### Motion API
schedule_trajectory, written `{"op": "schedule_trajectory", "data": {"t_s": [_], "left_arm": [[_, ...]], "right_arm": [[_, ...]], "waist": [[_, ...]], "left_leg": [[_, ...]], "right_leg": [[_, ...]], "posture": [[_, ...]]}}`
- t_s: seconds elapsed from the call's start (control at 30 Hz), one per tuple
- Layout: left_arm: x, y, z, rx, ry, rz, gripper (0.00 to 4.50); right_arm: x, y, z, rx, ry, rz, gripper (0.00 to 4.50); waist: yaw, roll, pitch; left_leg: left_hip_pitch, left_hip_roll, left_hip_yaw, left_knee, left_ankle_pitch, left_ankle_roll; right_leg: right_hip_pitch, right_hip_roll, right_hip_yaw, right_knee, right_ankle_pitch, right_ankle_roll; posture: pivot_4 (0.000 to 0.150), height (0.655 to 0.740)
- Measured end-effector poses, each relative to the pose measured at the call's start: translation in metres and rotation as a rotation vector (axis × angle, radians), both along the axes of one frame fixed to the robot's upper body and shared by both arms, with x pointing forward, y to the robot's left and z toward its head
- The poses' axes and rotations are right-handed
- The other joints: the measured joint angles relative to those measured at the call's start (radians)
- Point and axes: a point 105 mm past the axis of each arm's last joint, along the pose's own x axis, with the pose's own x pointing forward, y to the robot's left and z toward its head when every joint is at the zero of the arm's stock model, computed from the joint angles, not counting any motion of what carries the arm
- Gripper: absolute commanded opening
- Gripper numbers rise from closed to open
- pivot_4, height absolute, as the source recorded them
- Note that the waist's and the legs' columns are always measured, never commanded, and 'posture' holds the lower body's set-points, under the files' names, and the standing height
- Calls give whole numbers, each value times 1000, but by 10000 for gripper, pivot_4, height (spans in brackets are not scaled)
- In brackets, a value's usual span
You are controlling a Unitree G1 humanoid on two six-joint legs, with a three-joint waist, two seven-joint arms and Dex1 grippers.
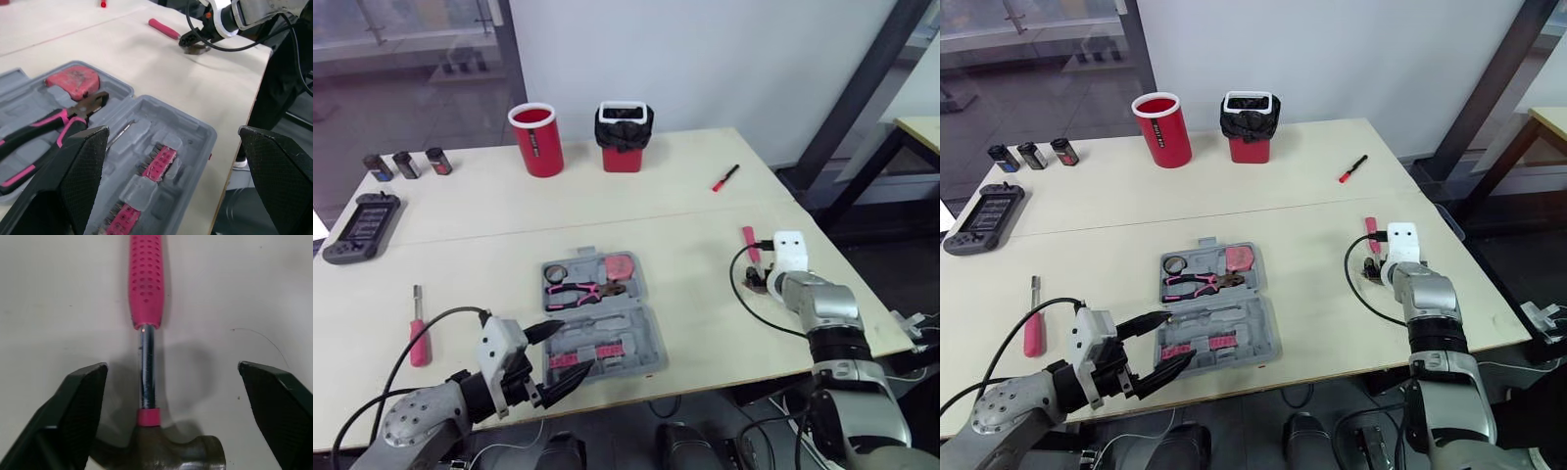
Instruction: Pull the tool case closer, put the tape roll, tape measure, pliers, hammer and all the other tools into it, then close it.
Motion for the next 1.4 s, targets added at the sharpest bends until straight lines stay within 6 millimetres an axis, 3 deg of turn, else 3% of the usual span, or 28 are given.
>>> {"op": "schedule_trajectory", "data": {"t_s": [0.17,0.2,0.57,0.63,0.77,0.87,1.03,1.23,1.4], "left_arm": [[-1,-1,1,9,-5,-14,45000],[-1,-1,2,13,-7,-20,45000],[10,-3,12,3,-58,-63,45000],[13,-3,12,11,-79,-64,45000],[21,1,9,35,-137,-34,45000],[25,4,10,22,-170,-9,45000],[34,45,-7,61,-55,79,45000],[19,68,-4,55,-47,10,45000],[8,84,-6,81,-25,-69,45000]], "right_arm": [[2,8,-3,14,-11,19,2744],[3,9,-1,11,-22,22,261],[-3,18,1,6,-95,52,261],[-4,21,8,-3,-142,78,261],[-2,34,41,-27,-281,171,261],[-7,53,66,-37,-361,299,261],[-34,106,101,-97,-391,684,261],[-84,169,107,-161,-186,1200,261],[-108,189,106,-259,30,1417,261]], "waist": [[-6,0,0],[-8,0,0],[-12,2,1],[-12,4,2],[-13,6,3],[-11,6,3],[-13,6,3],[-11,6,4],[-10,6,4]], "left_leg": [[0,0,-1,1,0,0],[0,0,-1,1,0,0],[0,0,-1,0,0,0],[0,0,-1,0,0,0],[0,0,-2,0,0,0],[0,0,-2,-1,0,0],[0,0,-2,-1,0,0],[-1,0,-2,-1,0,0],[-2,0,-2,0,0,0]], "right_leg": [[1,0,0,0,0,0],[1,0,0,0,0,0],[1,1,0,0,0,1],[1,1,0,0,0,1],[0,1,0,1,0,1],[0,1,0,1,-1,2],[-1,1,0,2,-1,2],[-2,1,0,1,-1,2],[-3,0,-1,0,-1,1]], "posture": [[1500,7387],[1500,7387],[1500,7387],[1500,7387],[1500,7387],[1500,7387],[1500,7387],[1500,7387],[1500,7387]]}}
